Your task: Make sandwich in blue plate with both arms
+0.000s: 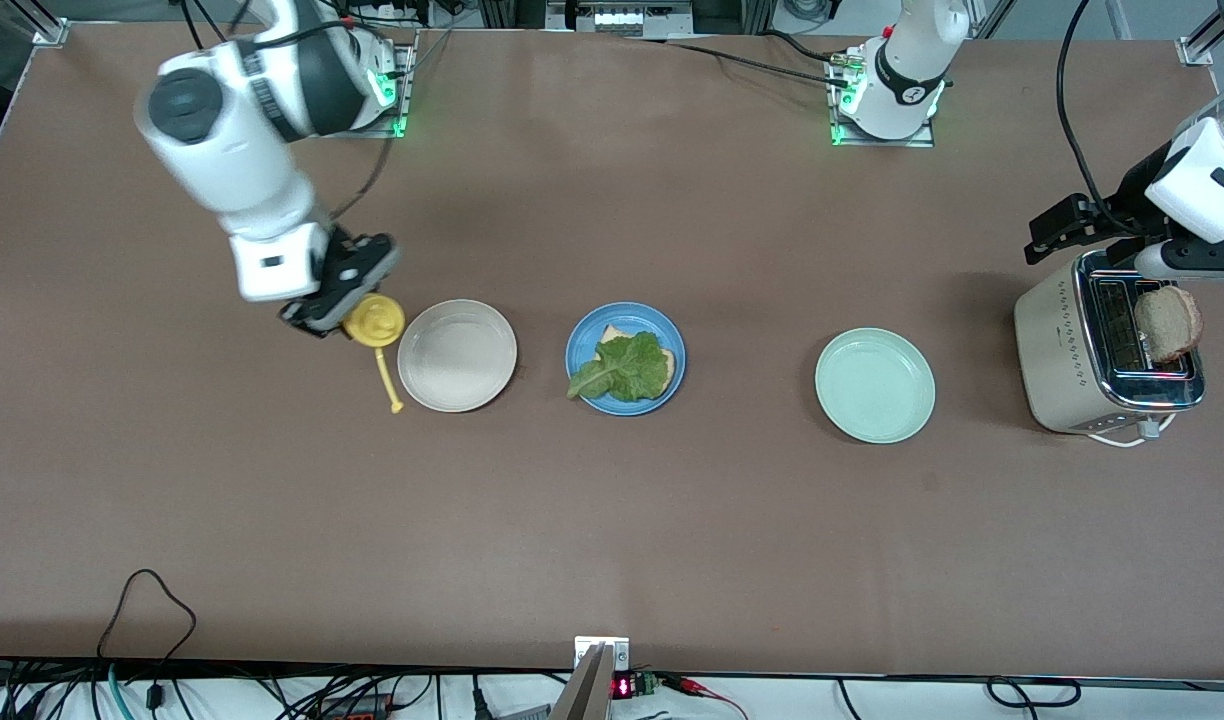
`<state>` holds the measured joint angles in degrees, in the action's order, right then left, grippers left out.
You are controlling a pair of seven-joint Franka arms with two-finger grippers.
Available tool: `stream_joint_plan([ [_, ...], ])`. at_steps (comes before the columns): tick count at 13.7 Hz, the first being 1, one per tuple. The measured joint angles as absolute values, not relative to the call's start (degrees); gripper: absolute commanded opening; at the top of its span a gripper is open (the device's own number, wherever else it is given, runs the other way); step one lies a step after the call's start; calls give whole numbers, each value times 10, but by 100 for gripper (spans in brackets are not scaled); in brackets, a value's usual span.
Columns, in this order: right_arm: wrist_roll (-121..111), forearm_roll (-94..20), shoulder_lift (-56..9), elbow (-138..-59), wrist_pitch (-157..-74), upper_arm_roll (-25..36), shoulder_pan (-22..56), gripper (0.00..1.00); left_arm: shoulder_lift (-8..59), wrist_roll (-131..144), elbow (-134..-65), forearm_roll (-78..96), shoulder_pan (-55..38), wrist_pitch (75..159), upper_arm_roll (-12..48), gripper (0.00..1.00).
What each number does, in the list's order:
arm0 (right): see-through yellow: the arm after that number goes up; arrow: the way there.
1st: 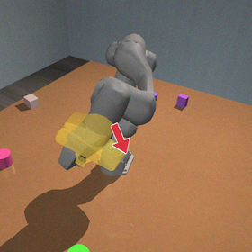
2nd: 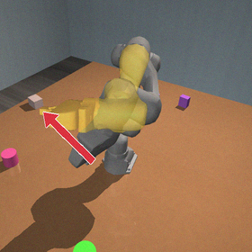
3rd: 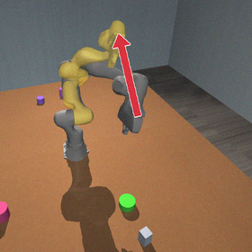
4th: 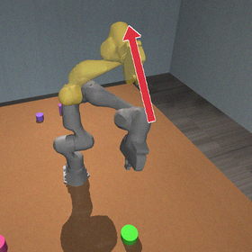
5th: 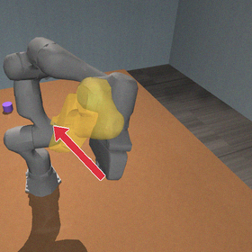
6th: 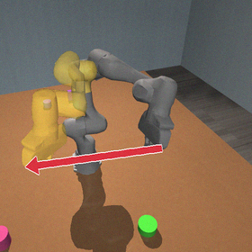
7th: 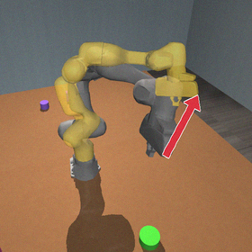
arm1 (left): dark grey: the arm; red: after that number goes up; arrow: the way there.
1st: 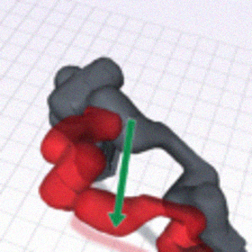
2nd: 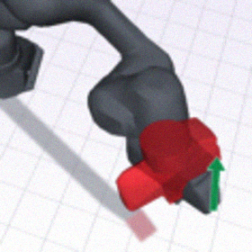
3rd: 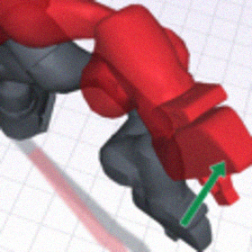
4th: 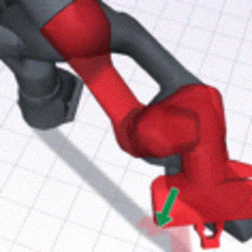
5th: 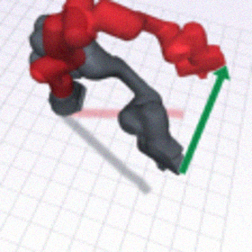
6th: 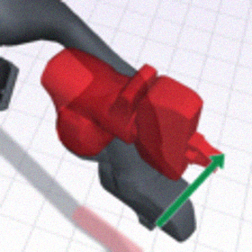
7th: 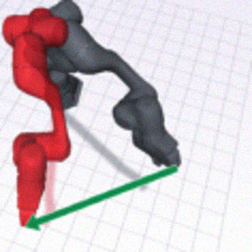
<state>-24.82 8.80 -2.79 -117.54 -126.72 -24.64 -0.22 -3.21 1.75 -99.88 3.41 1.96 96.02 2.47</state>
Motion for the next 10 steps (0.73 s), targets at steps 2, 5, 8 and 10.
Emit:
stream_joint_plan([
  [2, -171, 145, -31, -1178, -1247, -257, 36, 0, -32, 17, -999, 34, 20, 960, 25, 100],
  [5, -98, 228, -57, -1170, -1207, -260, 107, 0, -31, 17, -999, 34, 20, 960, 25, 100],
  [8, -55, 298, -110, -1142, -1172, -259, 171, 0, -30, 17, -999, 34, 20, 960, 25, 100],
  [10, -43, 335, -158, -1113, -1149, -254, 209, 0, -28, 17, -999, 34, 20, 960, 25, 100],
])
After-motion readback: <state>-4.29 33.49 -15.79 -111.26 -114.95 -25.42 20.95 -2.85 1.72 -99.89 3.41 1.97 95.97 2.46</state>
